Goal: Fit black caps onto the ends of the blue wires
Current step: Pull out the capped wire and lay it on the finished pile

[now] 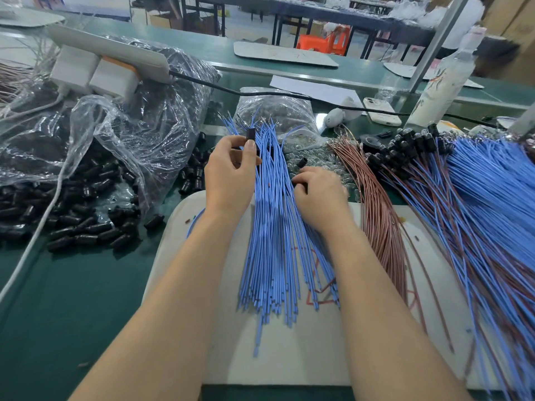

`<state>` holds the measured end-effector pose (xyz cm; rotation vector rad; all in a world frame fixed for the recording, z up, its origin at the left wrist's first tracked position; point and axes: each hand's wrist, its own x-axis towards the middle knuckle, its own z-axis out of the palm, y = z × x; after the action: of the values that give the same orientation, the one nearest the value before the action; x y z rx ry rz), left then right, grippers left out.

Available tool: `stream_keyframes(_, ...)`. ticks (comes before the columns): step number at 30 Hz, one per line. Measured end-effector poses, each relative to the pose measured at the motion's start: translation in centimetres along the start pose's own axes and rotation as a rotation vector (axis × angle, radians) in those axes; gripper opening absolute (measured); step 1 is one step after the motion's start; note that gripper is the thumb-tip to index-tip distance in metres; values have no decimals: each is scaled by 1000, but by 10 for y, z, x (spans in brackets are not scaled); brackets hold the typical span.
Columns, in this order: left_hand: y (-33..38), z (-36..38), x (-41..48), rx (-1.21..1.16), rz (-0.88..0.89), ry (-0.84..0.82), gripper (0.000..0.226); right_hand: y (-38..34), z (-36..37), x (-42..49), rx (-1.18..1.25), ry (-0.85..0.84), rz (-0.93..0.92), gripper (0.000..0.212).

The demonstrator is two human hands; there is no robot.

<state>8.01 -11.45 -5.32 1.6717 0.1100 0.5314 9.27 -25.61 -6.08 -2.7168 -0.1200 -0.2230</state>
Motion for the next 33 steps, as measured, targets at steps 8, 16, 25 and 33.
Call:
stream_keyframes(8, 1, -1, -1, 34, 8, -8, 5, -2, 3, -2, -49, -42, 33, 37)
stream_keyframes(16, 1, -1, -1, 30, -5, -21, 5, 3, -2, -2, 83, 123, 54, 33)
stream_keyframes(25, 1, 0, -1, 46, -7, -19, 6, 2, 1, -1, 90, 93, 49, 35)
stream_keyframes(33, 1, 0, -1, 49, -10, -14, 9, -1, 3, 0, 77, 95, -53, 37)
